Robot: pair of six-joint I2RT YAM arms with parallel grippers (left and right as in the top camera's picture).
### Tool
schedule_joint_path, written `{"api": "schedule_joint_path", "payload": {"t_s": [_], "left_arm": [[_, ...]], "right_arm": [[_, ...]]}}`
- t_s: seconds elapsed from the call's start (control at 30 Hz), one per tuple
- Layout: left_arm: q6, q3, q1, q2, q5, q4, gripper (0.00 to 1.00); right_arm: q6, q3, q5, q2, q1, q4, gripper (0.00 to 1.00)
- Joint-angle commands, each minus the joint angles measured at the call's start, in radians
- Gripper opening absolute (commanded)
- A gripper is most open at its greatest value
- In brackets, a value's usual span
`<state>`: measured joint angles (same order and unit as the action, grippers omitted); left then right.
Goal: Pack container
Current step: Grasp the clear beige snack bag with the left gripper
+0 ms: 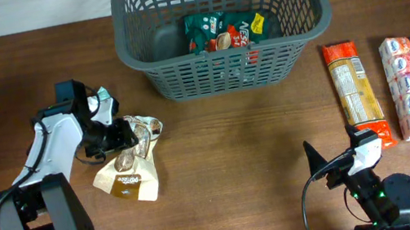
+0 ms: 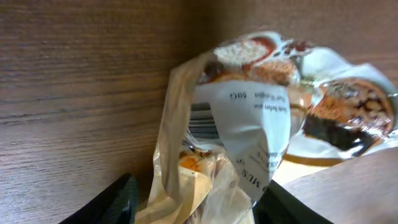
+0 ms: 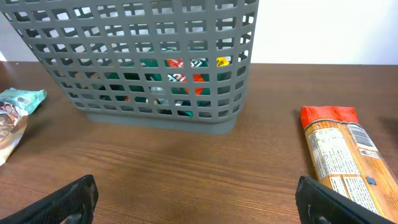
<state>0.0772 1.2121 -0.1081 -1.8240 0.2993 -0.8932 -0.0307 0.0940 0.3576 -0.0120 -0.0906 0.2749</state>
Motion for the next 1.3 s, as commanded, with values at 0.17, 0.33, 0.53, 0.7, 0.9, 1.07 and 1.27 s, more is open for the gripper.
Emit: {"api": "schedule_joint_path", "payload": {"t_s": [0.17,0.33,0.53,0.7,0.9,1.07,1.27], "left_arm": [[0.156,-0.029,0.030,0.006,-0.008,0.004,0.53],[0.209,-0.104,0.038,0.006,-0.010,0.063,0.51],[0.209,-0.174,0.038,0.006,-0.011,0.150,0.50],[0.209,-0.209,0.038,0.006,-0.010,0.192,0.09],[0.208,-0.209,0.038,0.006,-0.007,0.194,0.02],[0.153,-0.162,0.035,0.007,-0.006,0.164,0.02],[0.136,0.045,0.024,0.035,-0.007,0.017,0.02]], "right_arm": [[-0.011,-0.006,0.005,0.008,0.007,0.002,0.99],[-0.011,-0.006,0.005,0.008,0.007,0.002,0.99],[-0.011,-0.006,0.005,0.008,0.007,0.002,0.99],[-0.011,-0.006,0.005,0.008,0.007,0.002,0.99],[-0.011,-0.006,0.005,0.008,0.007,0.002,0.99],[-0.011,-0.006,0.005,0.008,0.007,0.002,0.99],[-0.011,-0.006,0.005,0.008,0.007,0.002,0.99]]}}
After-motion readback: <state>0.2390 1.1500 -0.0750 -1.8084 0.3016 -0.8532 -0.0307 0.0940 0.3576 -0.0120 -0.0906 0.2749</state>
